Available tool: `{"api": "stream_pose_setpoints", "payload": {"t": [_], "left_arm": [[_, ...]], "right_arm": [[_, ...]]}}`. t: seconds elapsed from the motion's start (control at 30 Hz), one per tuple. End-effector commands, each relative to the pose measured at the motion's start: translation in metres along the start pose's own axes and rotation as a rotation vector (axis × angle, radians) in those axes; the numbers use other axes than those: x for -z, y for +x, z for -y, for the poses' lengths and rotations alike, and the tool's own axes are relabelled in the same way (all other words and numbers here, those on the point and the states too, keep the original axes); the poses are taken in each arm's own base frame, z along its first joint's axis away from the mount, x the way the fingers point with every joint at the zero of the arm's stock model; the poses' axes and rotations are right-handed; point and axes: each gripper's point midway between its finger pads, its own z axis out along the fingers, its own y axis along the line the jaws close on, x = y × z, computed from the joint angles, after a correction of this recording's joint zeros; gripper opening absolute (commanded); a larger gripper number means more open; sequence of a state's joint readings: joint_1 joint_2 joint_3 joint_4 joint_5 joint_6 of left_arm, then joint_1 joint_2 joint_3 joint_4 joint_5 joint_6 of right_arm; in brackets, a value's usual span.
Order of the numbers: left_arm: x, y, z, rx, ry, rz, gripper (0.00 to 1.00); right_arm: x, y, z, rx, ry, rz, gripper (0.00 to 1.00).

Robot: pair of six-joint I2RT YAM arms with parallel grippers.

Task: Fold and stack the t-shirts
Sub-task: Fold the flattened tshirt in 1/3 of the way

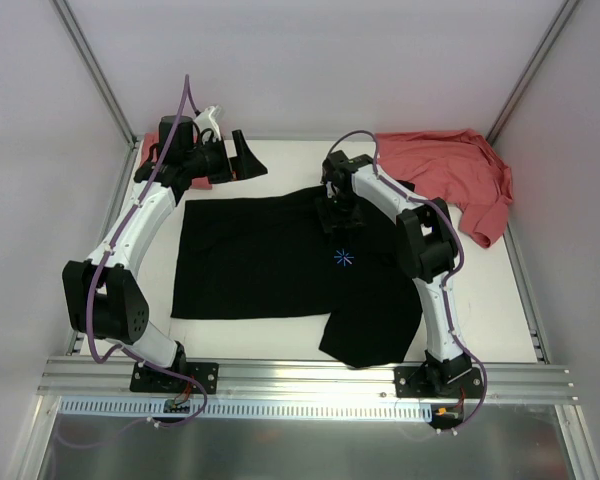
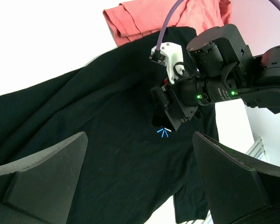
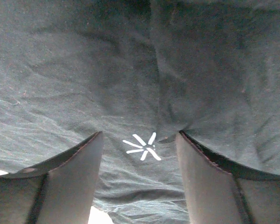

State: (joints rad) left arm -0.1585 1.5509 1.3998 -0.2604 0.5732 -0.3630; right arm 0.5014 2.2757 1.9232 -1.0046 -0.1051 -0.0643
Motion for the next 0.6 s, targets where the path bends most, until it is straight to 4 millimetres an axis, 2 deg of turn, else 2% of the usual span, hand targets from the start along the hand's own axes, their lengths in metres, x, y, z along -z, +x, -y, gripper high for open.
{"api": "stream_pose_setpoints", "payload": {"t": [0.0, 0.1, 0.13, 0.17, 0.23, 0.33, 0.57], "left_arm": [[0.003, -0.006, 0.014, -0.029, 0.038, 0.012, 0.99], [0.003, -0.007, 0.014, -0.030, 0.038, 0.015, 0.99], [0.003, -0.008, 0.013, -0.030, 0.035, 0.016, 0.99], [0.002, -0.008, 0.014, -0.030, 0.037, 0.016, 0.99], [0.002, -0.008, 0.013, -0.029, 0.035, 0.015, 0.99], [0.002, -0.008, 0.013, -0.029, 0.033, 0.016, 0.99], [0.001, -0.009, 0.012, -0.031, 0.026, 0.017, 0.99]], "right_arm": [[0.008, -0.005, 0.011, -0.018, 0.031, 0.008, 0.58], [0.005, 0.000, 0.022, -0.035, 0.046, -0.006, 0.39], [0.005, 0.002, 0.025, -0.038, 0.049, -0.008, 0.26], [0.003, 0.006, 0.030, -0.045, 0.058, -0.020, 0.19], [0.002, 0.008, 0.036, -0.049, 0.070, -0.025, 0.07], [0.002, 0.012, 0.044, -0.060, 0.080, -0.030, 0.01], [0.009, 0.023, 0.050, -0.069, 0.078, -0.031, 0.00]]}}
